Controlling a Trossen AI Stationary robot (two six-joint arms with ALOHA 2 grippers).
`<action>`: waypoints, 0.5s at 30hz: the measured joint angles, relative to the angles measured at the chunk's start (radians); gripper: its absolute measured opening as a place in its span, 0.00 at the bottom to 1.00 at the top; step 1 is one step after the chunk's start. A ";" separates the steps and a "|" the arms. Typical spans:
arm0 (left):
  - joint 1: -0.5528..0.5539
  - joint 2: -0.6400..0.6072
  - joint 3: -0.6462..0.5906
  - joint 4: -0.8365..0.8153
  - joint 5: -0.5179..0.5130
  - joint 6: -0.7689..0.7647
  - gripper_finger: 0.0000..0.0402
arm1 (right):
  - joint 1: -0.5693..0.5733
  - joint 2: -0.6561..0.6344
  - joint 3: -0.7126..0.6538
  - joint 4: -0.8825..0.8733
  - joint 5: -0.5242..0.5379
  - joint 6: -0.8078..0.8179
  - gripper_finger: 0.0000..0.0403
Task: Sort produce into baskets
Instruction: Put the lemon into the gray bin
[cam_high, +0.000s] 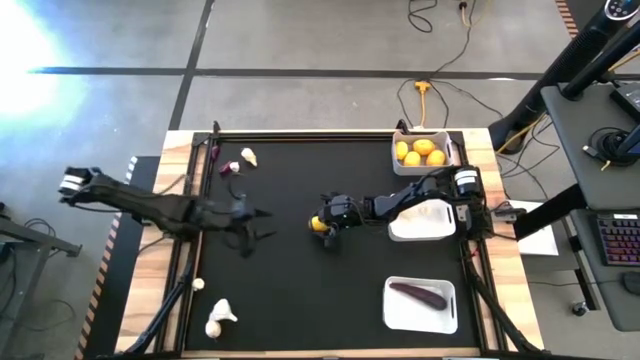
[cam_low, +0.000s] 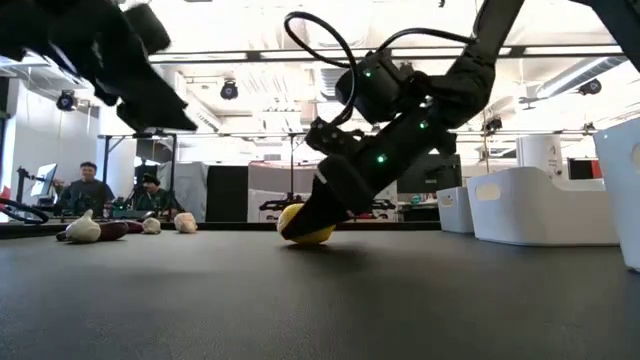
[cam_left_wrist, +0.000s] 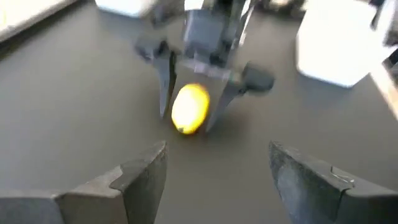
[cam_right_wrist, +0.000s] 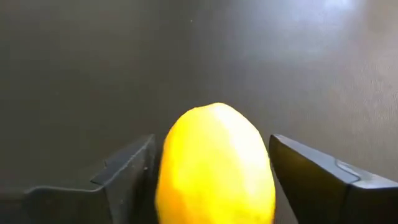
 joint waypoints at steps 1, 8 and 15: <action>0.000 -0.057 -0.018 -0.008 0.000 -0.006 0.65 | 0.000 -0.004 0.004 -0.012 0.000 0.000 0.71; -0.001 -0.387 -0.108 -0.065 -0.003 -0.005 0.65 | 0.000 -0.075 0.032 -0.189 0.003 -0.013 0.49; -0.003 -0.626 -0.184 -0.116 -0.003 0.032 0.65 | 0.001 -0.277 0.038 -0.480 0.231 -0.004 0.48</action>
